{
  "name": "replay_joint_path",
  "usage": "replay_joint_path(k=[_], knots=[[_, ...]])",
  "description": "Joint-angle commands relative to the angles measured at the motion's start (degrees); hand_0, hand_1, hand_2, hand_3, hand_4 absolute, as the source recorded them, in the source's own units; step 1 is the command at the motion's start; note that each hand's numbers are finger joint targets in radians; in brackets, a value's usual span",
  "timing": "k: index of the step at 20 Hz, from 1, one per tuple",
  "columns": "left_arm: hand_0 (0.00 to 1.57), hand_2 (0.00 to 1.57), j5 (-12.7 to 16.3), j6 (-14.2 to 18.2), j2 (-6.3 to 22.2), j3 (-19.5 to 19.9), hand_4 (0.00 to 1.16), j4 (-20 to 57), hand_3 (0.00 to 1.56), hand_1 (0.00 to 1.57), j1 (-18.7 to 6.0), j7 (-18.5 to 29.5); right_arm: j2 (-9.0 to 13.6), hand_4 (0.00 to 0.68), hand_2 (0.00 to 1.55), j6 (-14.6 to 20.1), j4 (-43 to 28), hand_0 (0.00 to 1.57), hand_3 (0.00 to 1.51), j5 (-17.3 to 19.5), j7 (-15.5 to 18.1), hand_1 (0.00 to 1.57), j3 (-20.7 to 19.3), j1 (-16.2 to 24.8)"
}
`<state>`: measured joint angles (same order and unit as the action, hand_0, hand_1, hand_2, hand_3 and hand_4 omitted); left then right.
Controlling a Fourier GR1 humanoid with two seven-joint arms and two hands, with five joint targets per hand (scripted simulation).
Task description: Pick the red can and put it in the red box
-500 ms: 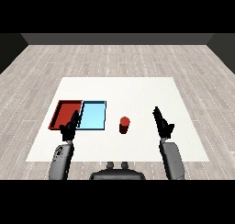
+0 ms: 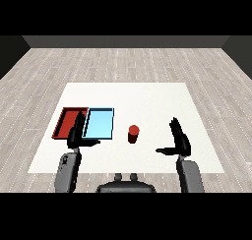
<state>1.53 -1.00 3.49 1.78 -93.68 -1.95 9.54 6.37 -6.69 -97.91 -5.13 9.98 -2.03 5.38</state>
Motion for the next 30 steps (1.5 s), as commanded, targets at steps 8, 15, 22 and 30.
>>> replay_joint_path(k=[8,15,22,30], knots=[[0.00,0.00,0.9,-3.2,-0.6,0.7,0.00,1.1,0.00,0.00,3.3,15.5,1.4,0.000,0.00,-7.5,1.2,0.00,0.00,-3.7,13.3,0.00,-4.1,4.7],[0.00,0.00,-0.4,-1.5,-0.8,0.5,0.00,2.4,0.00,0.00,0.5,13.4,2.2,0.000,0.00,-7.3,5.5,0.00,0.00,-3.3,11.3,0.00,-6.3,-2.5],[0.00,0.00,-1.7,-0.3,-0.6,1.4,0.00,4.9,0.00,0.00,-1.4,15.0,-2.0,0.000,0.00,-4.5,0.3,0.00,0.00,0.6,7.4,0.00,-1.2,0.2],[0.00,0.00,-0.6,-0.4,-1.1,2.1,0.00,7.5,0.00,0.00,-1.2,16.3,-4.4,0.000,0.00,-3.4,10.9,0.00,0.00,-1.0,6.7,0.00,-1.4,-9.2]])
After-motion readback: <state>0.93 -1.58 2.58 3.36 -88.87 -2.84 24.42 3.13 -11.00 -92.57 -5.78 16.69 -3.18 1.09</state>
